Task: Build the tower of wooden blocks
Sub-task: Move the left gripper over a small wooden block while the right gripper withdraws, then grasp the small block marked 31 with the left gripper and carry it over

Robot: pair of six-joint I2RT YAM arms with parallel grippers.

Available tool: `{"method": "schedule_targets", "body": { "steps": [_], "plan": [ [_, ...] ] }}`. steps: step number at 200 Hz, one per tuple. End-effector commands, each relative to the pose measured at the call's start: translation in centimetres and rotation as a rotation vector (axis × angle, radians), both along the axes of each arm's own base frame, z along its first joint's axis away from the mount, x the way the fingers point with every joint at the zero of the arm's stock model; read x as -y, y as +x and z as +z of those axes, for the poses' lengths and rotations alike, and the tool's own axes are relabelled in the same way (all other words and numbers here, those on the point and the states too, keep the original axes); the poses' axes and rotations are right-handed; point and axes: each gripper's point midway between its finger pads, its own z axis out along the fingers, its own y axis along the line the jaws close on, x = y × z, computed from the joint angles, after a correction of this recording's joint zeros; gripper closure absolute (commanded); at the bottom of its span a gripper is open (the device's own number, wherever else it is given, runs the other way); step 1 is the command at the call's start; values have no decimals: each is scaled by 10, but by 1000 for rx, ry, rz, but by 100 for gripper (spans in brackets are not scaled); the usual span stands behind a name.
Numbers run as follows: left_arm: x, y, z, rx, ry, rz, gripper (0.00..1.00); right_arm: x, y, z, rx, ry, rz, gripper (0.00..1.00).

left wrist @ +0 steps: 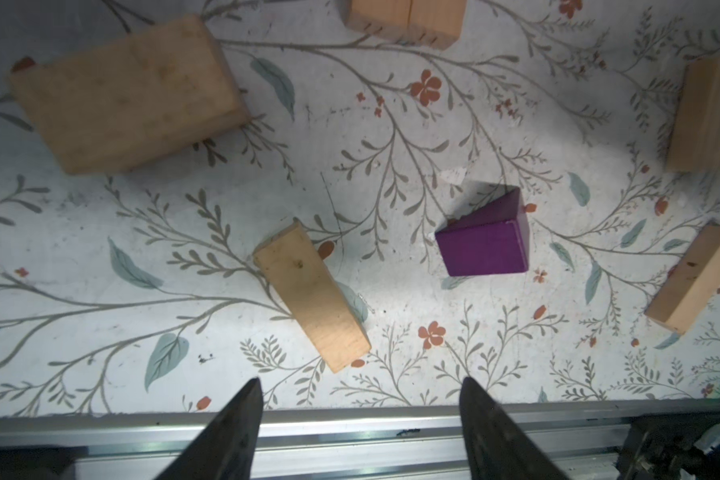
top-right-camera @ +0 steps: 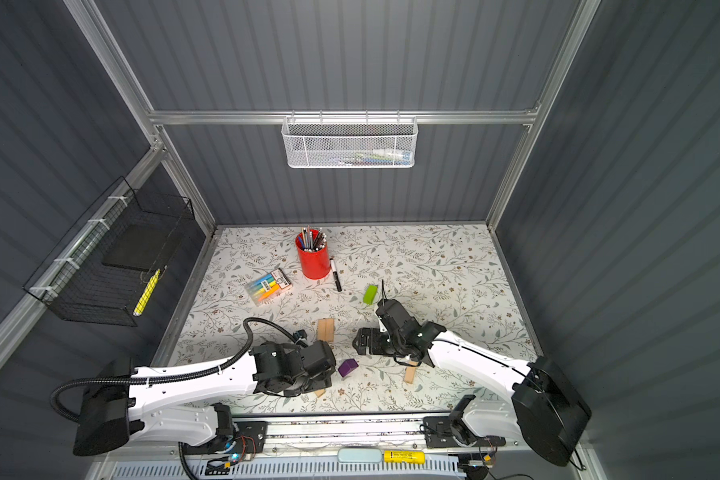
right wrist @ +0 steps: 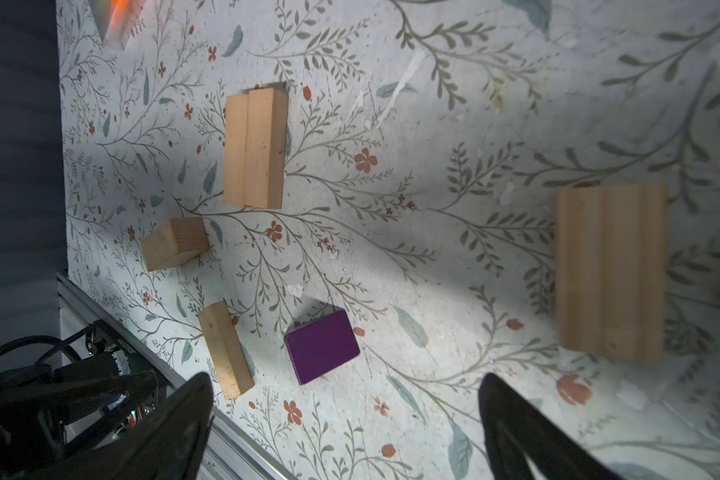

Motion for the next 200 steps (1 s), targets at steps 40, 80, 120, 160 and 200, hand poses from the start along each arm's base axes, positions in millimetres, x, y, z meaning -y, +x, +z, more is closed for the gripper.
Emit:
{"method": "schedule_targets", "body": {
  "steps": [40, 80, 120, 160, 200],
  "plan": [
    [-13, -4, -30, -21, 30, 127, 31, 19, 6, 6, -7, 21, -49, 1],
    [-7, 2, -34, -7, 86, 121, 34, 24, 11, 6, -9, 27, -58, 1],
    [-4, 6, -40, 2, 107, 128, 38, 25, 14, 5, -11, 36, -58, 1],
    [-1, 11, -42, 10, 140, 117, 44, 23, 15, 4, -22, 44, -48, 1],
    [-4, 17, -45, 12, 157, 117, 50, 22, 16, 4, -24, 52, -48, 1]
  ]
}}
